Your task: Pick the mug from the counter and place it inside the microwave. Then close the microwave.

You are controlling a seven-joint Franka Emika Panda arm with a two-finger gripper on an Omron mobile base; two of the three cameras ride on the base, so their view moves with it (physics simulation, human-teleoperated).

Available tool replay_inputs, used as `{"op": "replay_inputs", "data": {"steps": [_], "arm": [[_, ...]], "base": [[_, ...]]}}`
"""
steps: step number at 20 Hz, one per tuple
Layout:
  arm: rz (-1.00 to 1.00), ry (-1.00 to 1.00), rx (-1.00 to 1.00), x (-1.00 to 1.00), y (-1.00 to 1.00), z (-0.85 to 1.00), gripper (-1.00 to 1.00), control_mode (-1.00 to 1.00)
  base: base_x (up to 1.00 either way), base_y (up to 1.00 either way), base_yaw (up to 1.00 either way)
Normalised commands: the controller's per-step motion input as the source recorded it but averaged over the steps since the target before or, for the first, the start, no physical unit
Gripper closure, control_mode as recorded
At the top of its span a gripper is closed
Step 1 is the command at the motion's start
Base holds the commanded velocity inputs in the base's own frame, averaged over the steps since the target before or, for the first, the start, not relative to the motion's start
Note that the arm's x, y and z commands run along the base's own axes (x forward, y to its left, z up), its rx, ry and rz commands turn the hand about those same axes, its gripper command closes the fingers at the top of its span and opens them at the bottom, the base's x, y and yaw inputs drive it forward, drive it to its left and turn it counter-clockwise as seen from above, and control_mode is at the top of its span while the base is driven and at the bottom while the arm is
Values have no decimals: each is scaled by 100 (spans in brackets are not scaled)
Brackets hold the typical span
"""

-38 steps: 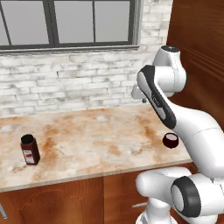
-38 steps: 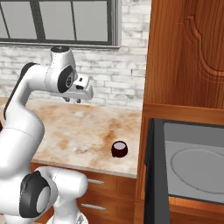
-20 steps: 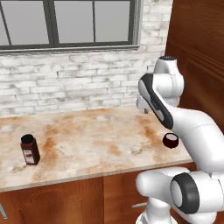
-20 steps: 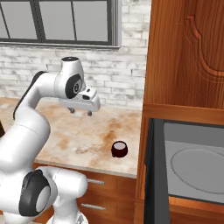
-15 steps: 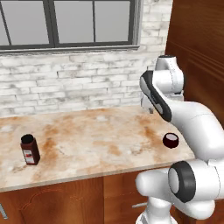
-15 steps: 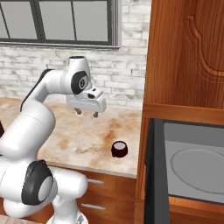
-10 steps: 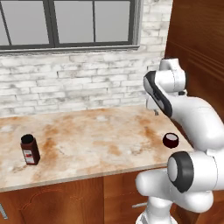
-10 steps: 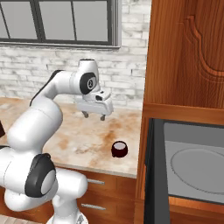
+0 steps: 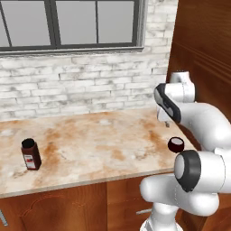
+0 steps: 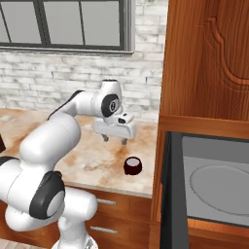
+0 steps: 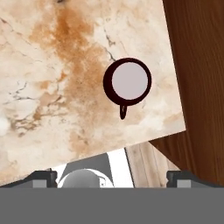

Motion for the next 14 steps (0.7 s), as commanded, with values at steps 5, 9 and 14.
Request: {"op": "replay_inputs", "data": {"steps": [5,9,14], "arm": [[2,-2,0,0,-19,-37,-100,-100],[1,-5,3,0,-22,-38,-100,-100],[0,-9,3,0,-32,-22,-100,-100]], "base": [[0,0,0],[0,0,0],[0,0,0]]}}
